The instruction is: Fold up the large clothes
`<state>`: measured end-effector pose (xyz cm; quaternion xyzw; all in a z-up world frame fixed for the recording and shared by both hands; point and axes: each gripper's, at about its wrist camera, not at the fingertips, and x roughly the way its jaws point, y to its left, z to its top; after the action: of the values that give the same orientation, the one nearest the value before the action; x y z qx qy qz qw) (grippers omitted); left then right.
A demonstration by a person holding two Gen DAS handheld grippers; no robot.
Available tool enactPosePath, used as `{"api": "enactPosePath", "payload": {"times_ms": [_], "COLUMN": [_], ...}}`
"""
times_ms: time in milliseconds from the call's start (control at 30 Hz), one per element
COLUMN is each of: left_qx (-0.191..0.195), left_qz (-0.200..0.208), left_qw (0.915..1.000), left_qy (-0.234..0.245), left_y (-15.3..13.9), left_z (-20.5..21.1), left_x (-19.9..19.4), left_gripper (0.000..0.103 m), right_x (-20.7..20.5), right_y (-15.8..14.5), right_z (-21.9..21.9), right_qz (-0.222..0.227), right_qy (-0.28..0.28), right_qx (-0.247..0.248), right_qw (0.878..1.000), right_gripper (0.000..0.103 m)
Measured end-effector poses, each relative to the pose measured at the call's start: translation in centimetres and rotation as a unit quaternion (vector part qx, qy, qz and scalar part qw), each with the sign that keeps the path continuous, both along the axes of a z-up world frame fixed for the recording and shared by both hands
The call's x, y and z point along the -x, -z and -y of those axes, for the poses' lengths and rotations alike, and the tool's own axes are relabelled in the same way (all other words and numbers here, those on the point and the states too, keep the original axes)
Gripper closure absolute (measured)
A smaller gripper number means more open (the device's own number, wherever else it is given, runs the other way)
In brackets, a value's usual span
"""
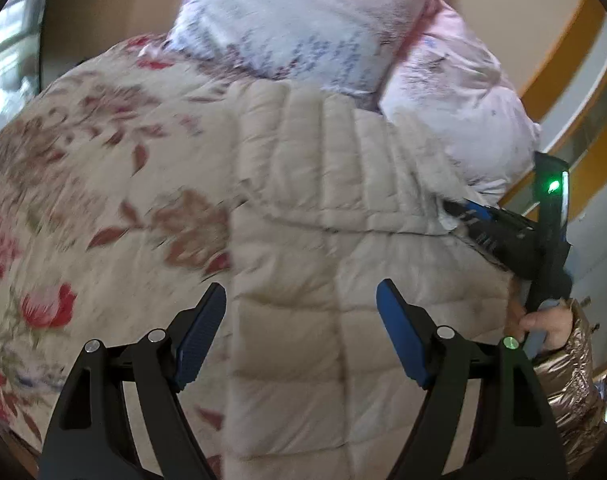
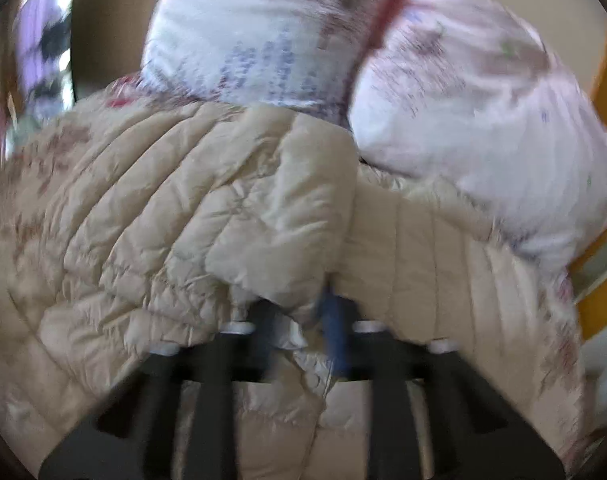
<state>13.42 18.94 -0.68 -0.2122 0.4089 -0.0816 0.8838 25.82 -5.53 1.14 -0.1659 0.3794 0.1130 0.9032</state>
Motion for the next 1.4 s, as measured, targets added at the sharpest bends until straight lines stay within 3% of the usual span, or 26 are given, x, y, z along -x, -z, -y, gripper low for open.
{"api": "enactPosePath", "payload": {"times_ms": [100, 233, 300, 367, 467, 633, 800, 900, 1033, 1167, 1400], "left_qx": [0.008, 0.001, -0.004, -0.010, -0.009, 0.001, 0.011, 0.023, 0.040, 0.062, 0.110], "left_qz": [0.004, 0.006, 0.006, 0.004, 0.004, 0.011, 0.022, 0.025, 0.014, 0.019, 0.023], "left_qw": [0.9999, 0.9999, 1.0000, 0.9999, 0.9999, 0.9995, 0.9978, 0.9960, 0.9939, 0.9918, 0.9848], "left_qy": [-0.007, -0.009, -0.006, 0.001, 0.013, 0.031, 0.062, 0.082, 0.102, 0.111, 0.132], "left_y": [0.7, 1.3, 1.6, 1.8, 2.0, 1.9, 1.8, 1.9, 2.7, 2.9, 3.9], "left_z": [-1.0, -1.4, -1.3, -1.1, -0.8, -0.9, -0.6, -0.5, -0.5, -0.7, -1.3], "left_x": [0.8, 1.4, 1.6, 1.8, 2.4, 3.8, 5.9, 7.0, 8.6, 10.0, 13.3], "left_gripper": [0.025, 0.025, 0.025, 0.025, 0.025, 0.025, 0.025, 0.025, 0.025, 0.025, 0.025], "right_x": [-0.4, -0.4, -0.7, -1.1, -1.5, 0.4, 4.3, 7.9, 12.1, 15.7, 19.5], "right_y": [-1.3, -1.6, -1.0, 0.6, 2.6, 1.5, -0.8, -1.1, -0.3, 1.8, 4.5], "right_z": [3.8, 9.2, 10.6, 11.8, 13.8, 17.1, 21.0, 24.5, 29.7, 34.5, 36.1], "right_qz": [-0.009, -0.041, -0.064, -0.108, -0.161, -0.116, -0.088, -0.097, -0.117, -0.171, -0.249], "right_qy": [0.044, 0.097, 0.106, 0.118, 0.155, 0.209, 0.183, 0.177, 0.207, 0.226, 0.182], "right_qx": [-0.092, -0.206, -0.235, -0.271, -0.317, -0.329, -0.311, -0.283, -0.250, -0.270, -0.310], "right_qw": [0.995, 0.973, 0.964, 0.949, 0.922, 0.914, 0.928, 0.938, 0.939, 0.920, 0.899], "right_gripper": [0.096, 0.096, 0.096, 0.095, 0.082, 0.067, 0.039, 0.036, 0.036, 0.036, 0.036]}}
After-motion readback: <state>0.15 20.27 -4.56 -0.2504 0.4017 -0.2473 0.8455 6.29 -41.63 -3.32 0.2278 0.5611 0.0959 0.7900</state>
